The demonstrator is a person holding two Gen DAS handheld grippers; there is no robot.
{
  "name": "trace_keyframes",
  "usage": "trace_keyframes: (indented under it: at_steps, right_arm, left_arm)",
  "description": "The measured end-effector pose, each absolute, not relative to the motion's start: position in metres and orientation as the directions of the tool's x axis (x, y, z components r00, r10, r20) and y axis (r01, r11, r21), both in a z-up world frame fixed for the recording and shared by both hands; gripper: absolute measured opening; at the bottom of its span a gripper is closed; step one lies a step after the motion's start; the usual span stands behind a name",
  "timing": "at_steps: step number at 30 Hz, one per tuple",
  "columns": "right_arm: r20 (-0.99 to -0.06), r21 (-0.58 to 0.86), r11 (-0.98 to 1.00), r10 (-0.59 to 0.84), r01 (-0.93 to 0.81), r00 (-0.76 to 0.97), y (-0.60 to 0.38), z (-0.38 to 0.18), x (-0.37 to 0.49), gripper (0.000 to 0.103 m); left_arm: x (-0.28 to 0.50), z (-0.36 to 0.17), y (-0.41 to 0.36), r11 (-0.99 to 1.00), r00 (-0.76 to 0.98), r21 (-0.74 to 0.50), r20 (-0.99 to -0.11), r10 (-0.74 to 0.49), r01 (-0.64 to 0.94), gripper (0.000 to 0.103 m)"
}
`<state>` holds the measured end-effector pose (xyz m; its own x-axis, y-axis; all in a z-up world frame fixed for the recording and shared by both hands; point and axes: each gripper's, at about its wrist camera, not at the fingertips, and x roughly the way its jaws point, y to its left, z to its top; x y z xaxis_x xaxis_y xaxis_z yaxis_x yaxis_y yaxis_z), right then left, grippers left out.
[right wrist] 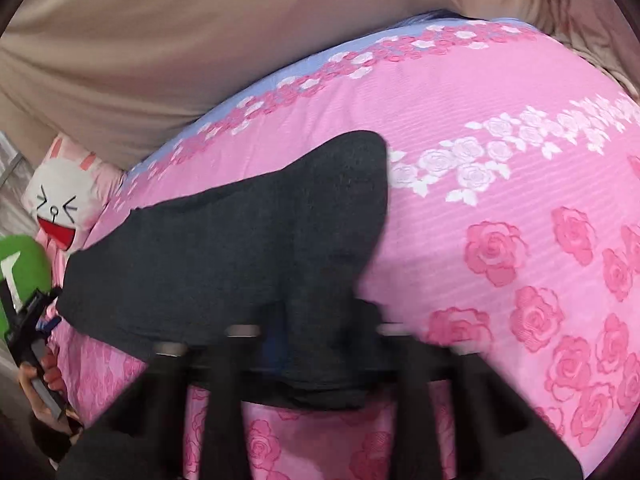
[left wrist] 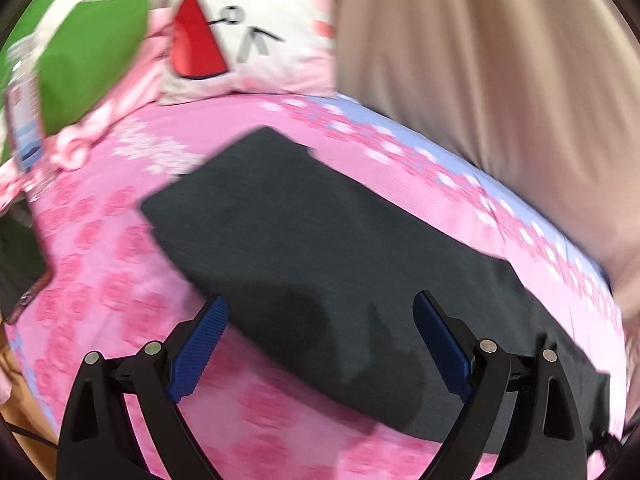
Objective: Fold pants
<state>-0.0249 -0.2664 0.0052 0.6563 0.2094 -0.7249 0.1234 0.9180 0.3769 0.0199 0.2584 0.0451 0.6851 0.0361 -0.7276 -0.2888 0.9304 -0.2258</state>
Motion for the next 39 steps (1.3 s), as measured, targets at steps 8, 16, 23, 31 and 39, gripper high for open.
trace_keyframes:
  at_steps: [8,16,23,31,39]
  right_arm:
    - [-0.731,0.206,0.973,0.083,0.103,0.677,-0.242,0.011,-0.027,0.013]
    - [-0.738,0.195,0.975,0.076,0.104,0.671,-0.241,0.009,-0.026,0.014]
    - [-0.744,0.186,0.977,0.069,0.106,0.665,-0.238,0.009,-0.024,0.018]
    - [-0.750,0.181,0.978,0.067,0.107,0.658,-0.238,0.007,-0.024,0.020]
    - [-0.750,0.193,0.976,0.078,0.104,0.656,-0.241,0.006,-0.024,0.021]
  left_arm:
    - [0.035,0.035,0.221,0.959,0.652,-0.136,-0.756,0.063,-0.250,0.091]
    - [0.041,0.032,0.247,0.934,0.629,-0.124,-0.767,0.124,-0.335,0.091]
    - [0.052,0.027,0.279,0.907,0.613,-0.164,-0.781,0.121,-0.388,0.091]
    - [0.064,0.025,0.307,0.873,0.650,-0.270,-0.757,0.069,-0.407,0.091]
    - [0.072,0.022,0.337,0.825,0.717,-0.466,-0.689,-0.111,-0.320,0.000]
